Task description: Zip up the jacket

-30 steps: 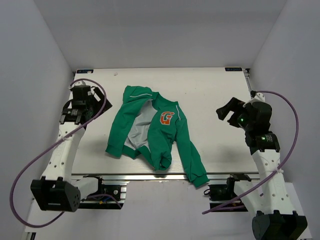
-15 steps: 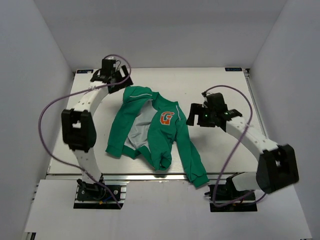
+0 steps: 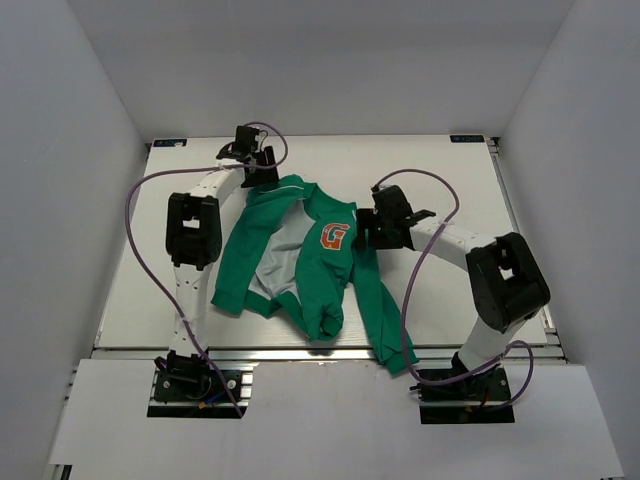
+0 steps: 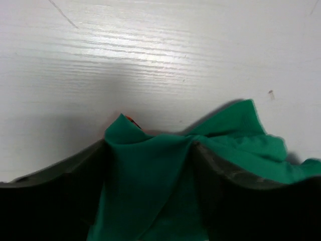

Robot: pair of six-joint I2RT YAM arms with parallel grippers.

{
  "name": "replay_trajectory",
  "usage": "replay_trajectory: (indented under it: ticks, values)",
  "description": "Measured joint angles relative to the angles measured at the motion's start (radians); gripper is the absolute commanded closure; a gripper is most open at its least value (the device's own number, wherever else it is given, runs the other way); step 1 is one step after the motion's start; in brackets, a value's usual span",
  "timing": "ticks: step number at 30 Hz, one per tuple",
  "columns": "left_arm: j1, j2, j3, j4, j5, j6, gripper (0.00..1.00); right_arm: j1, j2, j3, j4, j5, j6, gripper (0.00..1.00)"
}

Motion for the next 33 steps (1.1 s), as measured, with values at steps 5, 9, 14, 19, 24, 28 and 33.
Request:
replay_trajectory:
  ticks: [5, 9, 14, 19, 24, 28, 33]
  values:
    - [-0.011, 0.003, -0.002, 0.037, 0.044, 0.013, 1.00, 0.000, 0.086, 0.058, 0.018, -0.002, -0.021, 0.95]
    - [-0.012, -0.051, -0.112, 0.118, 0.047, 0.007, 1.00, 0.000, 0.107, 0.099, 0.017, -0.006, -0.048, 1.00]
    - [-0.013, -0.303, -0.385, 0.225, 0.042, -0.021, 1.00, 0.000, 0.011, 0.131, -0.004, 0.019, -0.111, 1.00]
    - [-0.038, -0.748, -0.612, 0.339, 0.003, -0.053, 1.00, 0.005, -0.237, 0.140, 0.010, -0.008, -0.200, 1.00]
    - [-0.105, -1.181, -0.698, 0.441, -0.023, -0.097, 1.00, 0.041, -0.552, 0.142, 0.044, -0.071, -0.299, 1.00]
    - [-0.108, -1.431, -0.707, 0.469, -0.008, -0.156, 1.00, 0.066, -0.737, 0.171, 0.038, -0.174, -0.357, 1.00]
    - [-0.105, -1.609, -0.678, 0.457, 0.039, -0.234, 1.00, 0.067, -0.871, 0.240, 0.028, -0.316, -0.375, 1.00]
